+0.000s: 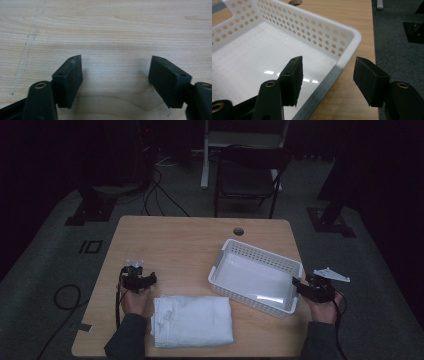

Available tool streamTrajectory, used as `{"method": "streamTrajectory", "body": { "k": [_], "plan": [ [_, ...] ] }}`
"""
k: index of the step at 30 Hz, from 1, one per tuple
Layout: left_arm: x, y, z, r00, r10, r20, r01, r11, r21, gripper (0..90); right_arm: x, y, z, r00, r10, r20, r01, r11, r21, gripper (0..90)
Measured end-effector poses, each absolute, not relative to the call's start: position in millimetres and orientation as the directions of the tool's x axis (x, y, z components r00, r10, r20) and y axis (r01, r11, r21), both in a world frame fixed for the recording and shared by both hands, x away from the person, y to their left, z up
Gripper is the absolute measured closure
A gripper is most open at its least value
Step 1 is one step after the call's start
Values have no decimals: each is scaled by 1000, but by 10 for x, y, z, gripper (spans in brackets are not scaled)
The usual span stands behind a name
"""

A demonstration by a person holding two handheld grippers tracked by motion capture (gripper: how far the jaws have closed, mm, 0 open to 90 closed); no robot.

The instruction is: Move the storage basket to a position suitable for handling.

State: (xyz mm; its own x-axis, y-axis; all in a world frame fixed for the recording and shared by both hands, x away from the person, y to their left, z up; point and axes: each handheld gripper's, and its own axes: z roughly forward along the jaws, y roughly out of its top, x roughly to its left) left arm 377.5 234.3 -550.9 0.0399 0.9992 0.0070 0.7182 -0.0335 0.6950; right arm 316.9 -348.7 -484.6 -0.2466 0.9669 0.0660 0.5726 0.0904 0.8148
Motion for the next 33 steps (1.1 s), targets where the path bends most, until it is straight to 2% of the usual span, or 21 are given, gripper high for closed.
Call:
{"method": "streamTrajectory", "body": {
  "k": [4, 13, 23, 30, 33],
  "plan": [
    [3749, 2324, -5482, 57, 998, 4, 730, -45, 683, 367, 3104, -3483, -4901, -240, 968, 78, 585, 80, 807, 398],
    [3654, 2285, -5343, 113, 993, -22, 676, -60, 735, 371, 3074, -3463, -4950, -223, 971, 91, 603, 64, 795, 401],
    [3559, 2194, -5162, 243, 969, -53, 610, -110, 785, 376, 3113, -3426, -5017, -212, 968, 135, 633, 31, 773, 518],
    [3520, 2074, -5075, 317, 947, -40, 596, -166, 786, 381, 3131, -3382, -5031, -171, 976, 133, 638, 7, 770, 543],
    [3495, 2037, -5006, 355, 932, -76, 585, -158, 796, 384, 3139, -3355, -5035, -145, 980, 134, 637, -11, 770, 564]
  ]
}}
